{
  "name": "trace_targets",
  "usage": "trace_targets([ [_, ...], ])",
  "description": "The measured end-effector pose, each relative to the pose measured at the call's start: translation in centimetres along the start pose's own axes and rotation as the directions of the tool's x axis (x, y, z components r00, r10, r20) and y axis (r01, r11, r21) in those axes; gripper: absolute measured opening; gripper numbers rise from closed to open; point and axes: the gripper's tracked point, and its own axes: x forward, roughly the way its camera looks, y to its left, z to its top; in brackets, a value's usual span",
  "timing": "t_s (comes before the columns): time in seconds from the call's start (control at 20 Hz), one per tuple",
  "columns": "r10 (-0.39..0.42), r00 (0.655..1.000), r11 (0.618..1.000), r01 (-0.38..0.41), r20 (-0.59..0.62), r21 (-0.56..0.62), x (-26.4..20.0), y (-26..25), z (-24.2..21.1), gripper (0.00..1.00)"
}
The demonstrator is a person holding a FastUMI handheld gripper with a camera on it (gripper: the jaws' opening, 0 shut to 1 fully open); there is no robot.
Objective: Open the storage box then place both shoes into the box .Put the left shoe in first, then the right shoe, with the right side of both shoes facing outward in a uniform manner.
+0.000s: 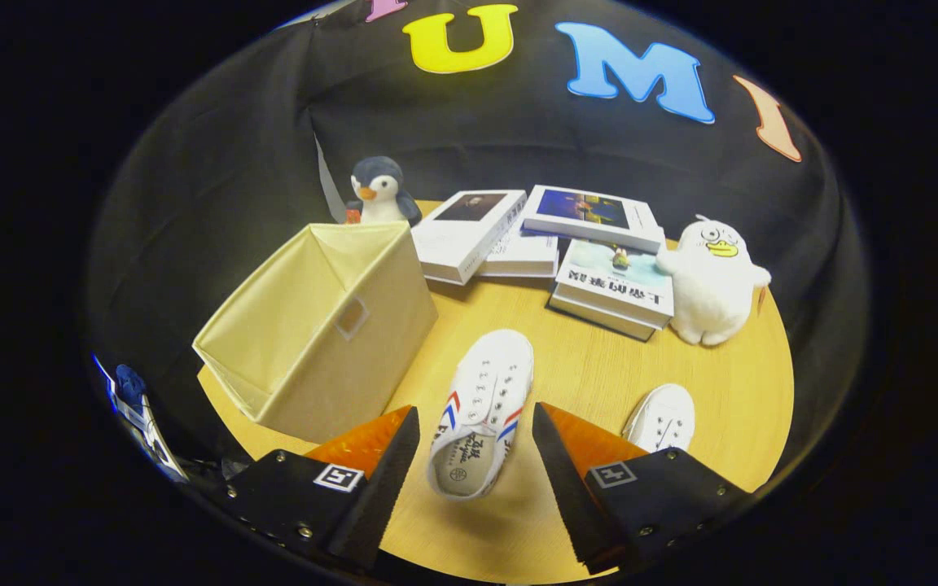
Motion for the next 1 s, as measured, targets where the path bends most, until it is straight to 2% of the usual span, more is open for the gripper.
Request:
trace_targets([
  [0.15,-0.009,0.995,1.000,0.010,-0.104,0.011,2.2,-1.0,-3.3,0.81],
  [0.3,-0.023,0.981,1.000,0.026,-0.192,0.010,4.1,-1.8,-5.7,0.81],
  [0.45,-0.050,0.971,0.999,0.054,-0.235,0.009,5.6,-2.9,-6.4,0.81],
  [0.55,-0.083,0.964,0.997,0.081,-0.253,-0.019,6.4,-4.0,-6.5,0.76],
  [0.75,-0.092,0.958,0.995,0.097,-0.272,0.006,7.9,-4.5,-6.1,0.75],
  [0.85,-0.073,0.950,0.997,0.080,-0.304,0.009,8.9,-4.0,-6.5,0.74],
  [0.9,-0.067,0.951,0.997,0.074,-0.302,0.014,9.0,-3.6,-6.1,0.51],
  [1.0,-0.047,0.951,0.999,0.042,-0.304,-0.023,9.0,-3.2,-6.1,0.45],
])
